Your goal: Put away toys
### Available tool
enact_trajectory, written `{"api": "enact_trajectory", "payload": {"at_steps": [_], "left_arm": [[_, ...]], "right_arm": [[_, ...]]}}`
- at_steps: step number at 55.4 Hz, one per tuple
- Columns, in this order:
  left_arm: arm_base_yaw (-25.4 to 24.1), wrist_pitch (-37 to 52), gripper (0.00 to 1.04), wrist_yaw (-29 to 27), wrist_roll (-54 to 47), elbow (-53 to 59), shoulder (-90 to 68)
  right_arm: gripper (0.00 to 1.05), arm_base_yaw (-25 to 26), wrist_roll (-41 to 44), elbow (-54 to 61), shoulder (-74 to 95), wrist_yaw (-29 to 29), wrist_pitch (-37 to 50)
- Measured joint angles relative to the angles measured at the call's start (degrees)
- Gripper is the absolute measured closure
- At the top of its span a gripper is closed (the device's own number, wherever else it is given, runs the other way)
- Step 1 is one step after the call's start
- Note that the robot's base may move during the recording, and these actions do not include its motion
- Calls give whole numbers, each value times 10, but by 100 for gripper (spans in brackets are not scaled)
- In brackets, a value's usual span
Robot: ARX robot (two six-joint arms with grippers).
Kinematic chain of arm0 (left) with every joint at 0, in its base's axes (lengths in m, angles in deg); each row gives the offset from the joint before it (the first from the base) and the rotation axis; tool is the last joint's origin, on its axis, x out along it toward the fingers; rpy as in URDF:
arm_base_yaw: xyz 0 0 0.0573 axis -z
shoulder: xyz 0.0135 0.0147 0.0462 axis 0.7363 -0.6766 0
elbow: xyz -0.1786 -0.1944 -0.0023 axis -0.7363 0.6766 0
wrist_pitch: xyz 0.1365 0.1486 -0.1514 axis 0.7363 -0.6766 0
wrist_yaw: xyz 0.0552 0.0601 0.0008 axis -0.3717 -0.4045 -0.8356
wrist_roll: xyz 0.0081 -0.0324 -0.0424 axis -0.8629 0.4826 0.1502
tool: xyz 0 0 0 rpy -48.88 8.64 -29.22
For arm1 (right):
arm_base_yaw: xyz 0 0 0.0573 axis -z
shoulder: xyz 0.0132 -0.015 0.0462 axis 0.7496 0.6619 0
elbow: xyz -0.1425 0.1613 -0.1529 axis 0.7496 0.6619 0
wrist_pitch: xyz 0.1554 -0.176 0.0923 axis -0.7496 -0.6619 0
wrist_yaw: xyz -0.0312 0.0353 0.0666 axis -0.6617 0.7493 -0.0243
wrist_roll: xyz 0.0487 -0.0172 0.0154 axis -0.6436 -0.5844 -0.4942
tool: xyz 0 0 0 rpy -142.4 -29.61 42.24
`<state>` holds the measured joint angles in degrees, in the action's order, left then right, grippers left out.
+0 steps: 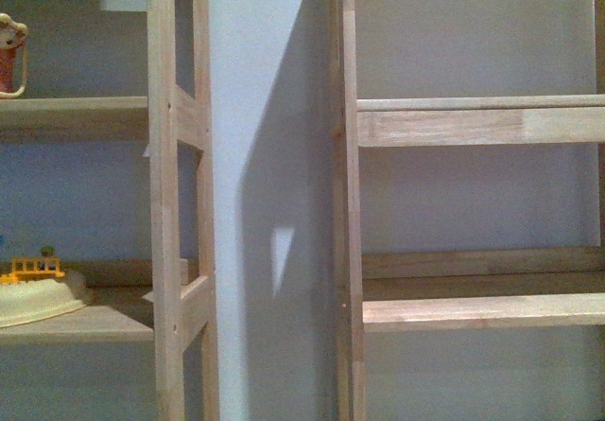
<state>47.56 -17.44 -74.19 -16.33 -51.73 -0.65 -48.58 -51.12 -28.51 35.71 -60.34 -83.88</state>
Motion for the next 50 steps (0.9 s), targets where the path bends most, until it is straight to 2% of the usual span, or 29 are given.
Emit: {"api": "enact_trajectory", "payload": {"at_steps": [50], "left_arm": [[0,0,6,0,0,0,0]], "right_arm": [[98,0,0,0,1,0,0]]}}
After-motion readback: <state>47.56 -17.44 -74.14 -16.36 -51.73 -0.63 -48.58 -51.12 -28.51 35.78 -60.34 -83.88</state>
